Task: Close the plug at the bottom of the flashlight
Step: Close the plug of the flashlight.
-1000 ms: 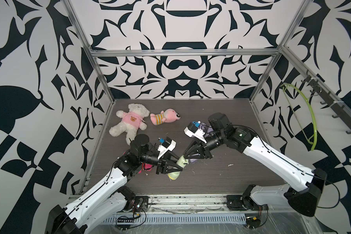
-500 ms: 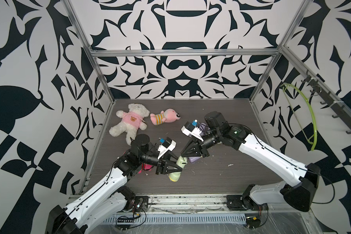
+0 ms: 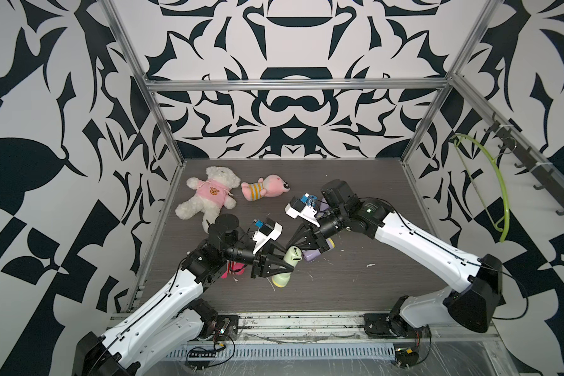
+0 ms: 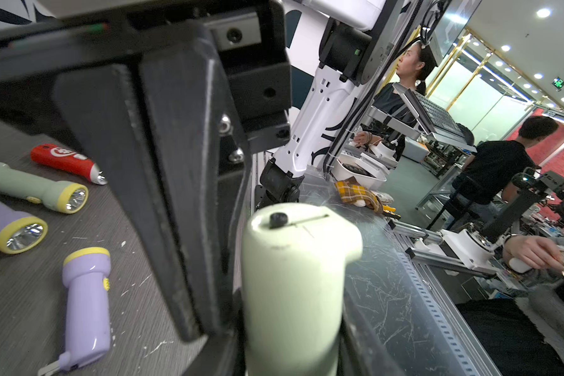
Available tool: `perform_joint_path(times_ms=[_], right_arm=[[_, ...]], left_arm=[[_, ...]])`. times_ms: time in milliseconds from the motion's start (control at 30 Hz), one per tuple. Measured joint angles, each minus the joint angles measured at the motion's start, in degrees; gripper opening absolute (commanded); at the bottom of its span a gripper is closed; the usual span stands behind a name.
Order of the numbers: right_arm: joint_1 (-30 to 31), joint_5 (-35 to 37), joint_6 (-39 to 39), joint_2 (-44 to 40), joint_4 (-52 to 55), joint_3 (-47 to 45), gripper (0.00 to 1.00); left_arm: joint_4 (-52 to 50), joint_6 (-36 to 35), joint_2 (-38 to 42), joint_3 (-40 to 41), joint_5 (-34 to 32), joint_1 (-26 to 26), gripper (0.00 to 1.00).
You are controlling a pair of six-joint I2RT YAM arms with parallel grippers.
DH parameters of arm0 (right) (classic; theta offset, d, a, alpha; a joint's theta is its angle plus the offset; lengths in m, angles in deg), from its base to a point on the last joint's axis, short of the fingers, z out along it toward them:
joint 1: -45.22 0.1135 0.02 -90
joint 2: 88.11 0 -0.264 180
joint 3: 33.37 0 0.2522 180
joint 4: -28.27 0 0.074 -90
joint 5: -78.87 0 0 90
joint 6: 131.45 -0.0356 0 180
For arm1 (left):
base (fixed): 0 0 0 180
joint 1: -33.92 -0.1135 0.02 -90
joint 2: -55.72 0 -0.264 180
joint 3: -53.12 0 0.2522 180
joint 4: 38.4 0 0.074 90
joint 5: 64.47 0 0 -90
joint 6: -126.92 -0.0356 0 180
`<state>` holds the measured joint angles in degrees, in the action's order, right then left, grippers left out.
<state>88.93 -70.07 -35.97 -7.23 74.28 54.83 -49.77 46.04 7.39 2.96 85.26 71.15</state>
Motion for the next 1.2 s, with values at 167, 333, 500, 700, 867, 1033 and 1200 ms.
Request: perform_joint_path(times_ms=[167, 333, 500, 700, 867, 1033, 1200], right_arm=[[-2.3, 11.0, -3.9, -0.4, -0.7, -1.4, 0.05], [-5.4, 27.1, -7.9, -5.2, -1.6, -6.2, 0.05], [-5.7, 40.9, -10.1, -11.1, -1.2, -9.7, 0.04], [-5.7, 51.8, -12.0, -16.7, 0.0, -14.2, 0.06], [-5.7, 56.3, -13.0, -23.4, 1.0, -18.0, 0.07], [-5.7, 62.6, -15.1, -28.2, 2.2, -19.6, 0.04], [-5.7, 66.9, -17.2, -29.4, 4.5, -20.8, 0.02]], left_arm=[[-0.2, -1.1, 1.0, -1.5, -7.4, 0.0, 0.05], [-2.0, -0.8, 0.0, -3.4, -19.3, 0.0, 0.06], [-6.6, 1.0, -7.0, -8.0, -30.0, 0.0, 0.08], [-10.8, 4.0, -17.8, -13.5, -38.5, 0.0, 0.08], [-11.6, 6.1, -25.3, -16.6, -44.5, 0.0, 0.08], [-11.6, 7.5, -34.6, -21.0, -49.2, -0.1, 0.10], [-12.7, 8.6, -45.7, -29.5, -50.8, -1.7, 0.05]])
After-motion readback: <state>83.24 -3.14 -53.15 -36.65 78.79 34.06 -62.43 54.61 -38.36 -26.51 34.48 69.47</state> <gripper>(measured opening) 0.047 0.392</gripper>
